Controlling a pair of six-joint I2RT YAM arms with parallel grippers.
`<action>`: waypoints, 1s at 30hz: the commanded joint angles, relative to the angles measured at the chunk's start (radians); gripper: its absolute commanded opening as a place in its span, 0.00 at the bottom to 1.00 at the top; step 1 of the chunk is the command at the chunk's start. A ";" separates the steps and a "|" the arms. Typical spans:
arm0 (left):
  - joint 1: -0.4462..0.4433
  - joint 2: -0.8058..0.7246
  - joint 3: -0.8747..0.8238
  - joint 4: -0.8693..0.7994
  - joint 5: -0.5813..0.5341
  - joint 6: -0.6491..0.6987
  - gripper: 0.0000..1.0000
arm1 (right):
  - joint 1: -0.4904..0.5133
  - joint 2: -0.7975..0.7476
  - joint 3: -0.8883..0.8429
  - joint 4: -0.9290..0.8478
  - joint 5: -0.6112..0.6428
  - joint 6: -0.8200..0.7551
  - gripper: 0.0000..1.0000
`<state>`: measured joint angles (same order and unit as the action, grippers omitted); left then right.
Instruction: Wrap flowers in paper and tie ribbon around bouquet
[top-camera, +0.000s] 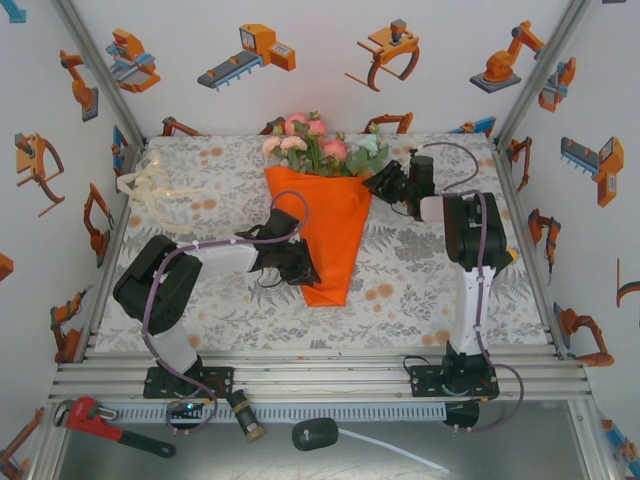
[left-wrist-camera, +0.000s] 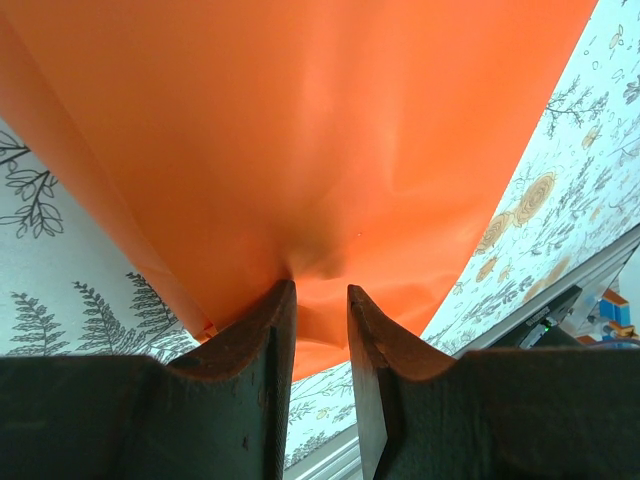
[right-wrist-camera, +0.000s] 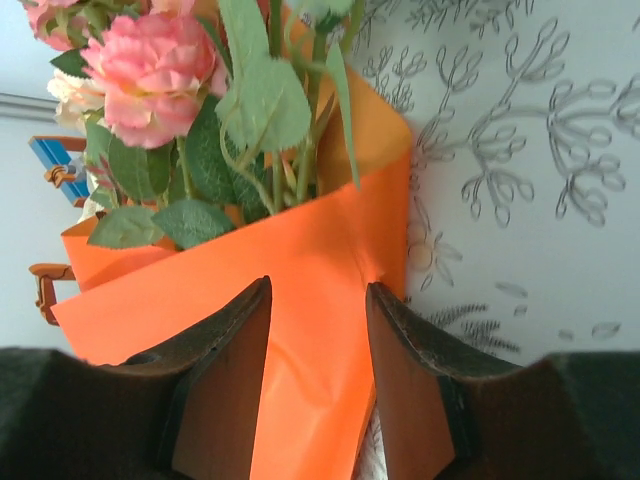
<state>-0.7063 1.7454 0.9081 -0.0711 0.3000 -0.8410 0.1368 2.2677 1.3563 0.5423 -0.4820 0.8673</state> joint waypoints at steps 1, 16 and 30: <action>0.005 -0.011 -0.032 -0.078 -0.044 0.026 0.32 | -0.006 0.049 0.066 -0.052 0.005 -0.027 0.44; 0.006 -0.083 0.008 -0.127 -0.060 0.036 0.38 | -0.031 -0.214 0.070 -0.186 -0.043 -0.086 0.45; 0.013 -0.263 0.077 -0.248 -0.152 0.050 0.46 | 0.103 -0.796 -0.546 -0.264 0.078 -0.199 0.46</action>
<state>-0.7033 1.5200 0.9428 -0.2581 0.1898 -0.8154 0.2180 1.5169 0.8612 0.3500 -0.4507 0.7288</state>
